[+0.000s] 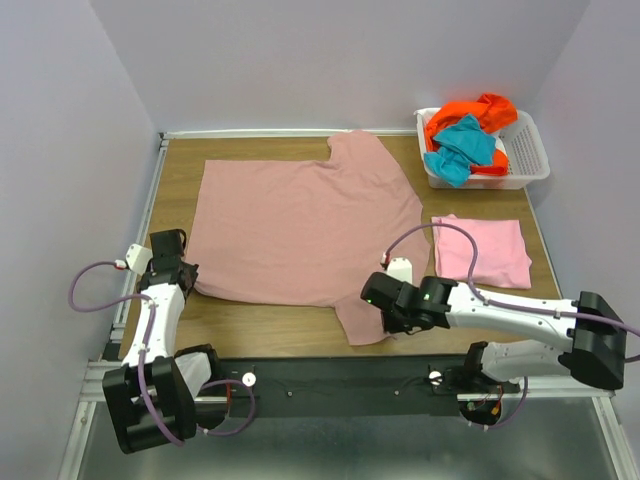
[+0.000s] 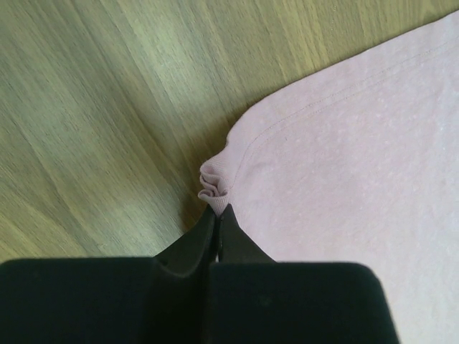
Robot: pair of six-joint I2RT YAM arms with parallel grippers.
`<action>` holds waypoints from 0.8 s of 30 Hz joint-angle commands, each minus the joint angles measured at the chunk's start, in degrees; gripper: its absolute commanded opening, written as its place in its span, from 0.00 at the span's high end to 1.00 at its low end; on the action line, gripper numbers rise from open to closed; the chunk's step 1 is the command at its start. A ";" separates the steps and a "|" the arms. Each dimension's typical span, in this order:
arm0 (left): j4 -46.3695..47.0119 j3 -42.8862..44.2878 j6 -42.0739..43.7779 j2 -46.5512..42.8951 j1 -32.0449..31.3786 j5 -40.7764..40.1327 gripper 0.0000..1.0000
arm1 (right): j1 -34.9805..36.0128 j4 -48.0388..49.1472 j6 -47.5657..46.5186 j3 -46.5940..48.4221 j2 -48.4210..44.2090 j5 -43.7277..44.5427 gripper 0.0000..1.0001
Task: Fold and stack the t-shirts
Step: Fold the tshirt
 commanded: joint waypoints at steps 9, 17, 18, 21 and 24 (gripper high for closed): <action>0.51 5.71 1.53 2.73 0.21 1.90 1.00 | -12.31 3.13 -10.80 13.61 2.97 10.48 1.00; 1.92 11.15 2.23 9.67 -0.67 1.73 1.00 | -19.34 5.61 -15.83 18.97 6.83 10.73 1.00; 2.10 11.77 2.41 10.46 -0.93 1.73 1.00 | -19.96 6.04 -16.79 20.11 7.18 10.65 0.99; 2.45 14.75 3.02 14.41 -1.89 1.99 1.00 | -22.95 6.66 -18.28 21.52 8.59 10.21 1.00; 2.45 17.22 3.11 18.80 -2.95 1.64 1.00 | -25.33 7.36 -20.30 23.45 10.35 9.24 0.99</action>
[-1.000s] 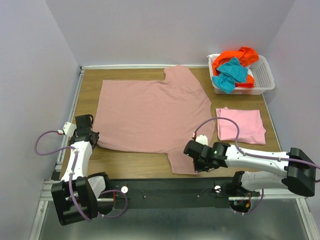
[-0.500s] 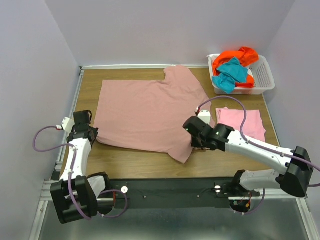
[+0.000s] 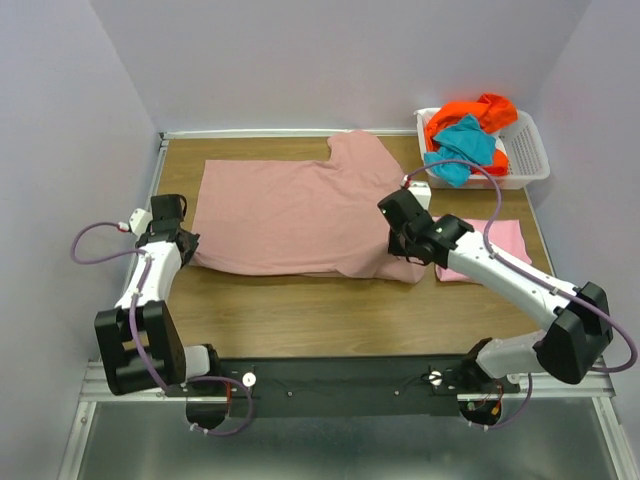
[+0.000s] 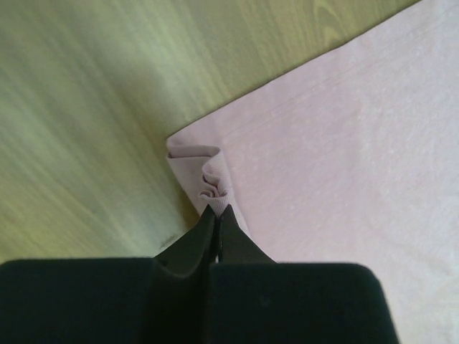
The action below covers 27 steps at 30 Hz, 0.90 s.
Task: Fold and stack the t-shirts
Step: Fold the tshirt
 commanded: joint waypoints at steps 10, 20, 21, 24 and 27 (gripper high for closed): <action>1.27 9.02 2.51 11.52 -1.42 -1.08 1.00 | -7.91 3.83 -9.32 9.76 9.55 -0.73 0.99; 1.80 14.47 3.30 19.09 -3.36 -1.51 1.00 | -11.78 5.50 -14.33 15.04 16.23 -4.42 1.00; 1.97 14.99 2.95 19.88 -3.44 -1.60 1.00 | -12.31 5.85 -15.03 15.48 17.29 -4.86 1.00; 1.71 16.40 2.69 21.72 -3.44 -2.30 1.00 | -13.54 6.29 -15.56 16.80 19.92 -6.18 1.00; 1.62 17.98 2.42 23.22 -3.36 -2.48 1.00 | -15.03 7.17 -15.65 18.20 22.64 -7.24 1.00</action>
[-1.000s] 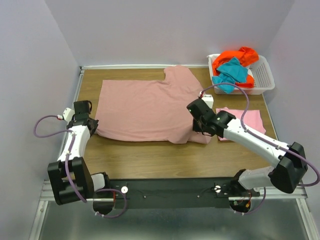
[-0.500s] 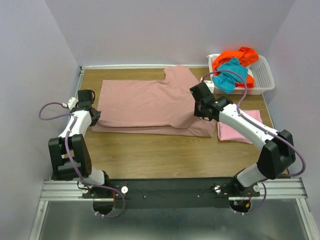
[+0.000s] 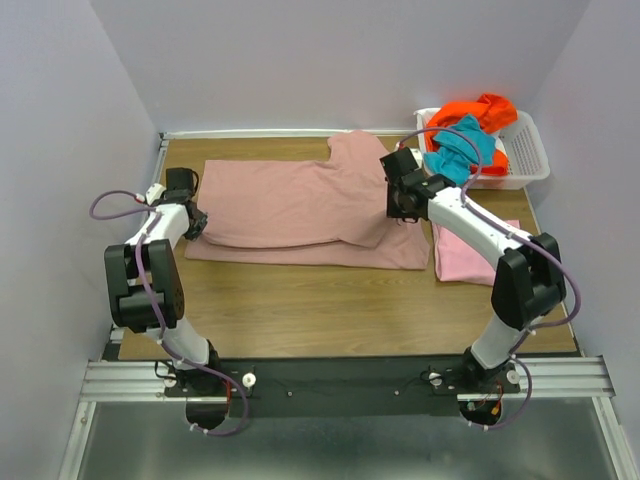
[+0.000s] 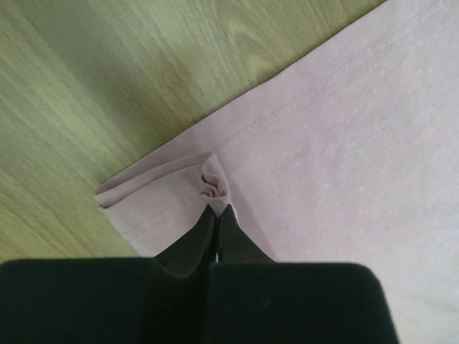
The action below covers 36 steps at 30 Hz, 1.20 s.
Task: Fold and stack the t-shirts
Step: Fold the tshirt
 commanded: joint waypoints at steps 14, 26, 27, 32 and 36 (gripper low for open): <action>-1.78 8.55 -4.79 7.94 -0.10 -2.61 0.96 | -7.66 5.07 -3.33 5.37 11.37 -8.67 1.00; -5.99 13.04 -1.89 2.33 -0.54 -4.19 0.16 | -8.80 6.04 -2.55 6.79 10.42 -9.72 0.00; -5.91 10.86 -2.24 -0.91 -0.63 -4.81 0.15 | -8.63 6.21 -1.76 4.43 9.11 -11.73 0.00; -2.92 3.73 0.12 -7.96 -3.35 -2.70 0.01 | -8.71 9.81 -1.40 -4.55 2.60 -26.84 0.00; -2.04 0.65 2.23 -8.85 -7.92 -3.14 0.02 | -7.58 14.73 -0.52 -10.36 2.06 -37.31 0.00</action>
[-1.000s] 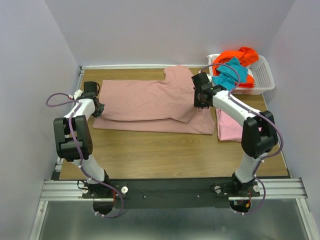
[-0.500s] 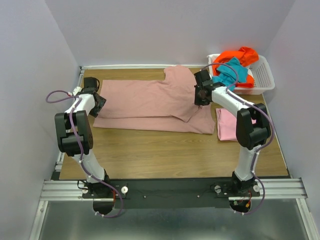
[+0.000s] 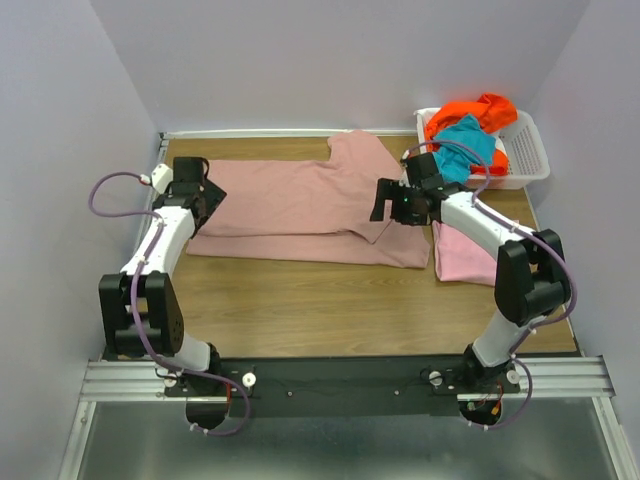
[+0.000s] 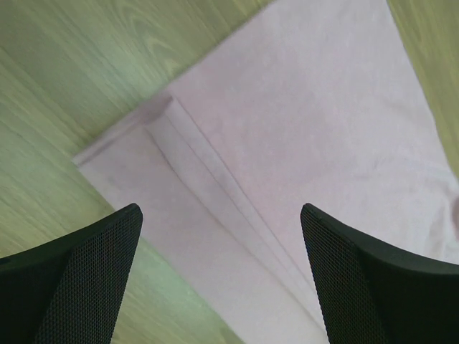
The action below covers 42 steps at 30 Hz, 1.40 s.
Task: Fold and stack the t-shirts
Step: Fold the tshirt
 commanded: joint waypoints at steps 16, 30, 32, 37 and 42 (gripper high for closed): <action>3.44 -8.87 5.42 0.62 -9.27 -3.55 0.01 | 5.59 6.62 2.28 -0.86 10.53 -3.27 0.30; 3.61 -9.23 6.12 0.70 -9.27 -3.90 0.01 | 7.08 4.07 -0.27 0.54 12.55 2.80 0.59; 3.44 -9.23 6.21 0.53 -9.27 -4.25 0.01 | 7.08 3.99 -0.53 1.16 13.08 2.80 0.67; 2.56 -9.14 6.04 0.09 -9.27 -5.48 0.01 | 7.43 3.72 -0.18 2.56 13.52 3.24 0.96; 2.73 -9.49 6.30 -0.61 -9.27 -5.66 0.01 | 7.70 2.85 -1.14 4.50 12.55 4.56 1.00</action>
